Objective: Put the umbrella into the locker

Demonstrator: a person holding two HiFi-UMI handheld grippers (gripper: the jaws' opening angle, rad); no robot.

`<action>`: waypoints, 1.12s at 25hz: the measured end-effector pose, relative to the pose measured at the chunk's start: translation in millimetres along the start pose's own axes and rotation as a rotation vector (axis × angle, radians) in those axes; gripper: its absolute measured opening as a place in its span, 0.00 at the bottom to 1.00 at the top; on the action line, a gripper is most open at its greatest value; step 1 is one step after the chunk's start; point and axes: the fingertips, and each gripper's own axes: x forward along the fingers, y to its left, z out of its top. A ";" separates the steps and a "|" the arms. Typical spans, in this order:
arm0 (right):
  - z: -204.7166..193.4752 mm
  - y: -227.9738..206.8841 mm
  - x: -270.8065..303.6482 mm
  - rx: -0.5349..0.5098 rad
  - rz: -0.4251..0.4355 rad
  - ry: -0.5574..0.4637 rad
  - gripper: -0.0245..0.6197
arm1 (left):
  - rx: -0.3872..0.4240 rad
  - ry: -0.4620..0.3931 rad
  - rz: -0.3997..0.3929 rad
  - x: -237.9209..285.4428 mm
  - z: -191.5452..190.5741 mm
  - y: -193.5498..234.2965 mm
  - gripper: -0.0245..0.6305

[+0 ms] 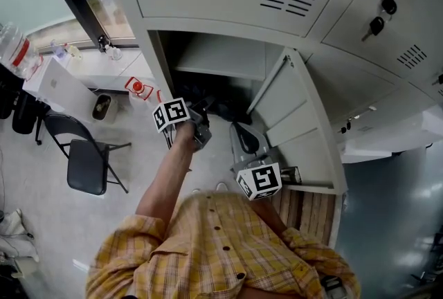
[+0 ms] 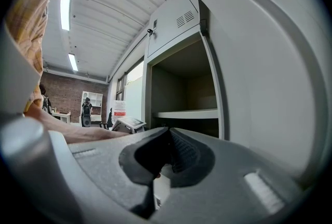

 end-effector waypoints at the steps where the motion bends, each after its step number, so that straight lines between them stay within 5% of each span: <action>1: -0.1 0.1 0.1 0.000 0.001 0.000 0.03 | 0.005 0.005 0.008 0.6 0.1 1.8 0.38; 9: -2.1 -1.1 -0.5 0.006 0.003 0.005 0.03 | 0.111 0.068 0.022 2.4 -1.7 -9.4 0.38; 13: -0.9 4.3 1.0 0.003 0.014 0.000 0.03 | 0.010 0.090 0.011 3.3 -2.4 -0.1 0.38; 22: -6.1 4.5 -3.9 -0.009 0.011 0.020 0.03 | -0.212 -0.135 -0.064 -7.7 8.8 -3.5 0.38; 28: -8.6 5.0 -5.1 -0.007 0.011 0.027 0.03 | -0.139 -0.217 -0.030 -5.6 12.0 -7.4 0.38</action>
